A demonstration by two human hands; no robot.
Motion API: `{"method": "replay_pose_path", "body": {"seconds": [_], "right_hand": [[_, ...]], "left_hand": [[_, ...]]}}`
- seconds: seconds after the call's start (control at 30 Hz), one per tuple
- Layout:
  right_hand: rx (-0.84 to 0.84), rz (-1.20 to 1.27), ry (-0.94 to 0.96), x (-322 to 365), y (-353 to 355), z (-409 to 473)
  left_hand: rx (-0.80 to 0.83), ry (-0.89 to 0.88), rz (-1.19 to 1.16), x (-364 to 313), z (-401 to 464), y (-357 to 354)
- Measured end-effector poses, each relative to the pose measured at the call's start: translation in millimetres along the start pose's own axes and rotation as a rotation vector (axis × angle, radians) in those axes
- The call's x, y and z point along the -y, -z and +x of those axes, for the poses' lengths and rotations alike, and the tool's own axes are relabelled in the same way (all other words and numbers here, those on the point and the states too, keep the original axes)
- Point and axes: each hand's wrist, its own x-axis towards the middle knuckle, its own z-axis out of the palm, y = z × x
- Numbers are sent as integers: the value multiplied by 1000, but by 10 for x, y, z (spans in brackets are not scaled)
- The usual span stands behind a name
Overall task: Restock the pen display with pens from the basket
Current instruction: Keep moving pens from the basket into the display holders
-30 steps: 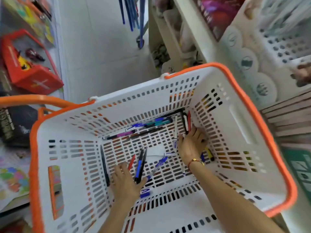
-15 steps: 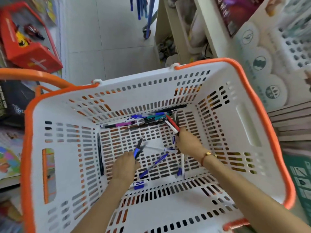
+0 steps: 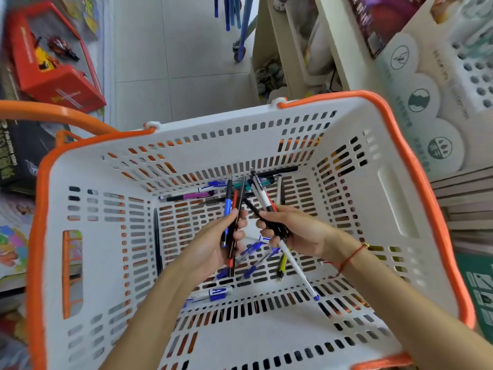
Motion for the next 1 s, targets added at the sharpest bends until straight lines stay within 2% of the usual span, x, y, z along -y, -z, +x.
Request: {"method": "replay_pose_path", "body": {"seconds": [0.1, 0.3, 0.5, 0.77, 0.9, 1.0], "right_hand": [[-50, 85, 66, -9, -4, 28], [-83, 173, 177, 48, 85, -14], [-13, 174, 108, 110, 171, -103], [122, 93, 82, 56, 32, -114], [159, 11, 28, 13, -34, -108], [90, 59, -32, 43, -15, -99]], "left_hand": [[46, 17, -53, -10, -36, -50], [39, 20, 20, 16, -54, -45], [29, -37, -103, 36, -26, -33], [-229, -262, -122, -51, 159, -136], [-362, -320, 96, -51, 221, -184], [-426, -314, 131, -30, 249, -174]]}}
